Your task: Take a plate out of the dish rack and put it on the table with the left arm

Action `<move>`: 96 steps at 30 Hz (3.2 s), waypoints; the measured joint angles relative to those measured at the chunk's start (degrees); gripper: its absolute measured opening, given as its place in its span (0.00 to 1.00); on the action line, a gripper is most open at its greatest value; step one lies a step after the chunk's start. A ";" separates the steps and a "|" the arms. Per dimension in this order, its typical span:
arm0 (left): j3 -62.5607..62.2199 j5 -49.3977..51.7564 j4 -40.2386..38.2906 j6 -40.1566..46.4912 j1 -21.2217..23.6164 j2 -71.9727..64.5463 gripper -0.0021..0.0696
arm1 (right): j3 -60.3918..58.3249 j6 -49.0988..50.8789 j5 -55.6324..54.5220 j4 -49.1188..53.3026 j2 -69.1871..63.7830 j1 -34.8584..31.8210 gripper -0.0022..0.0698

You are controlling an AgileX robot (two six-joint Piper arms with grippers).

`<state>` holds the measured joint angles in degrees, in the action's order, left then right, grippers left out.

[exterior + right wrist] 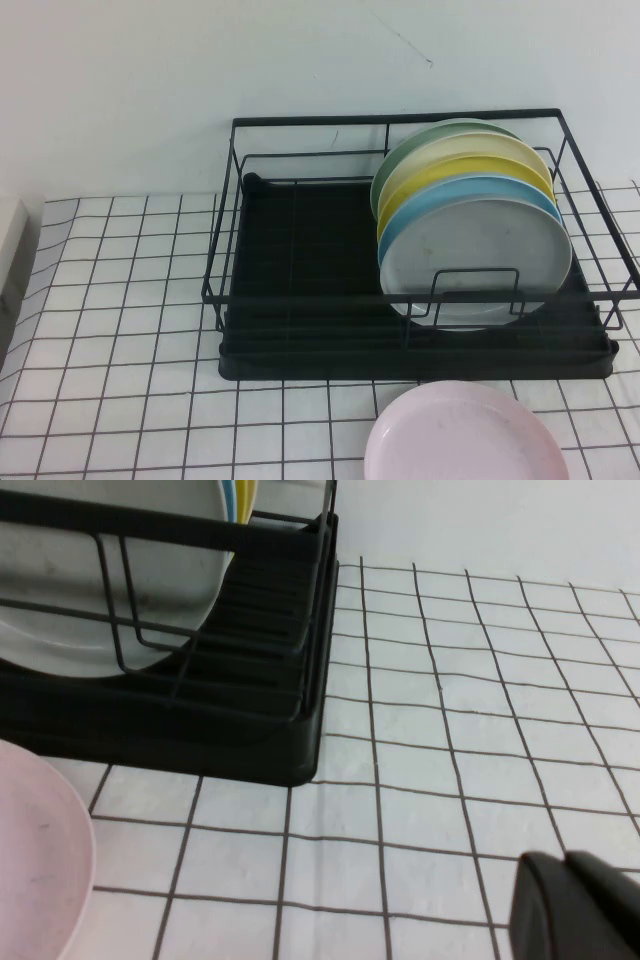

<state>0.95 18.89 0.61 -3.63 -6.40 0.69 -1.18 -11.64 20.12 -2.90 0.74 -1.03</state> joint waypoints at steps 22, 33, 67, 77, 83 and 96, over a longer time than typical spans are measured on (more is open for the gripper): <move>0.00 0.00 0.00 0.00 0.00 0.00 0.02 | 0.00 -0.08 0.00 0.00 0.00 0.00 0.03; 0.00 0.00 0.00 0.00 0.00 0.00 0.02 | 0.00 -0.08 0.00 0.00 0.00 0.00 0.03; 0.36 -52.67 5.92 1.42 0.00 0.13 0.02 | 0.00 -0.08 0.00 0.00 0.00 0.00 0.03; -11.51 -17.95 1.01 -2.70 0.00 -1.56 0.02 | 0.00 -0.08 0.00 0.00 0.00 0.00 0.03; -28.30 5.80 -0.22 -2.90 0.00 -16.07 0.02 | 0.00 -0.08 0.00 0.00 0.00 0.00 0.03; -52.28 20.35 -46.93 54.18 0.00 -52.87 0.02 | 0.00 -0.08 0.00 0.00 0.00 0.00 0.03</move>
<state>-51.33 39.24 -46.33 50.55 -6.40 -52.18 -1.18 -11.72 20.12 -2.90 0.74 -1.03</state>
